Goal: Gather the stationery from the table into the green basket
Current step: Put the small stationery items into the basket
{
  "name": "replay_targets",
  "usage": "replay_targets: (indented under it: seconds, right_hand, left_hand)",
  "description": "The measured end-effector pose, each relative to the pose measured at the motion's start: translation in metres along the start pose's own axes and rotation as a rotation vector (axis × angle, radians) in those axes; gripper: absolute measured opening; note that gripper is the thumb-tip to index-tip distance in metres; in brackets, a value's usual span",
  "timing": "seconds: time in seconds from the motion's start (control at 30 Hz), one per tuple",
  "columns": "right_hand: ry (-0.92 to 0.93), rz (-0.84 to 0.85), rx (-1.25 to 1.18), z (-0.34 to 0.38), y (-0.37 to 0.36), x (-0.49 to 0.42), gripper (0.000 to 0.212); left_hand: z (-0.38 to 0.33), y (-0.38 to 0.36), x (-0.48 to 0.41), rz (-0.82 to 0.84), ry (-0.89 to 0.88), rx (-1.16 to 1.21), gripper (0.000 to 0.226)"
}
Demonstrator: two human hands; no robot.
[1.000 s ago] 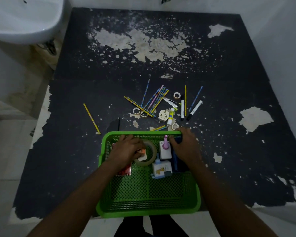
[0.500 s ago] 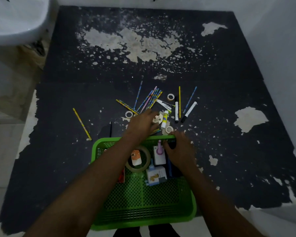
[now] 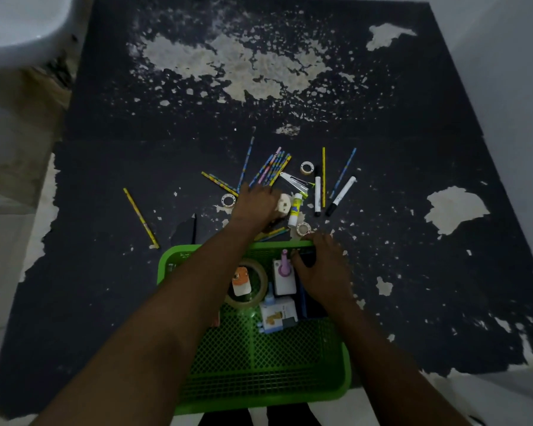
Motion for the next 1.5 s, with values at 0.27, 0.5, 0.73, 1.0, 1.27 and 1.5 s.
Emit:
replay_targets:
  seconds: [0.27, 0.5, 0.73, 1.0, 1.27, 1.5]
  right_hand:
    - [-0.004, 0.024, -0.008, 0.002, 0.001, -0.002, 0.037]
    - [-0.001, -0.016, -0.016, 0.008, 0.007, -0.003, 0.030]
    - [-0.010, -0.022, -0.015, 0.010, 0.006, -0.002, 0.032]
    - [-0.020, -0.008, -0.014, 0.005, 0.003, -0.002, 0.034]
    - [-0.007, 0.007, -0.010, 0.004, 0.003, -0.003, 0.036]
    - [-0.004, 0.000, -0.004, 0.005, 0.004, -0.003, 0.032]
  left_hand:
    - [0.050, 0.045, 0.119, -0.330, -0.292, 0.310, 0.063]
    - [0.061, 0.000, 0.218, -0.174, -0.423, 0.175, 0.061]
    - [0.054, -0.053, 0.227, -0.002, -0.375, 0.035, 0.058]
    - [0.046, -0.062, 0.228, -0.065, -0.311, -0.070, 0.066]
    - [0.050, -0.054, 0.228, -0.185, -0.241, -0.005, 0.076]
    - [0.032, -0.008, 0.173, -0.317, -0.318, 0.145, 0.059]
Point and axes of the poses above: each hand's wrist, its own x-axis away from the middle knuckle, its own y-axis out of the back of the hand, z = x × y, the point moved 3 cm from there along -x, towards the middle knuckle, and after that the axes turned 7 degrees about y, right-handed, at the moved point
